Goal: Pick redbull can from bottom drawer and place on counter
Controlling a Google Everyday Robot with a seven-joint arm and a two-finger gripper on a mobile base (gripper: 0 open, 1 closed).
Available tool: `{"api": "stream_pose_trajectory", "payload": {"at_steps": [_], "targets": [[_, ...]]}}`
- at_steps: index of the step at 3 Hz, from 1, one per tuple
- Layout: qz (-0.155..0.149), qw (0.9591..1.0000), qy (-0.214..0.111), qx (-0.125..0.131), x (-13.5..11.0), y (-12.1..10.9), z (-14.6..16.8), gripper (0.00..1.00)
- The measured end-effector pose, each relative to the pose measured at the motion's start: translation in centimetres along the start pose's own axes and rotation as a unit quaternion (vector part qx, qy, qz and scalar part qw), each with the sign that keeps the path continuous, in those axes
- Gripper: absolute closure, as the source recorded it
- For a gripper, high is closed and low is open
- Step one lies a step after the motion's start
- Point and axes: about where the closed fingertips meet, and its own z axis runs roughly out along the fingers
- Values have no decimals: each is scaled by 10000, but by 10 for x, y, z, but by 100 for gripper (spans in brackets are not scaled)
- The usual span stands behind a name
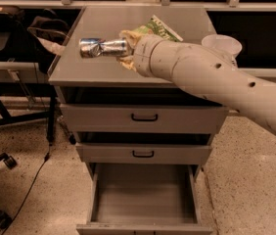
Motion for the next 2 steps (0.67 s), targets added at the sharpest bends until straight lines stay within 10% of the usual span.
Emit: {"api": "stream_pose_trajectory", "payload": {"at_steps": [2], "targets": [[303,9993,178,-147,40,16,26,100]]}}
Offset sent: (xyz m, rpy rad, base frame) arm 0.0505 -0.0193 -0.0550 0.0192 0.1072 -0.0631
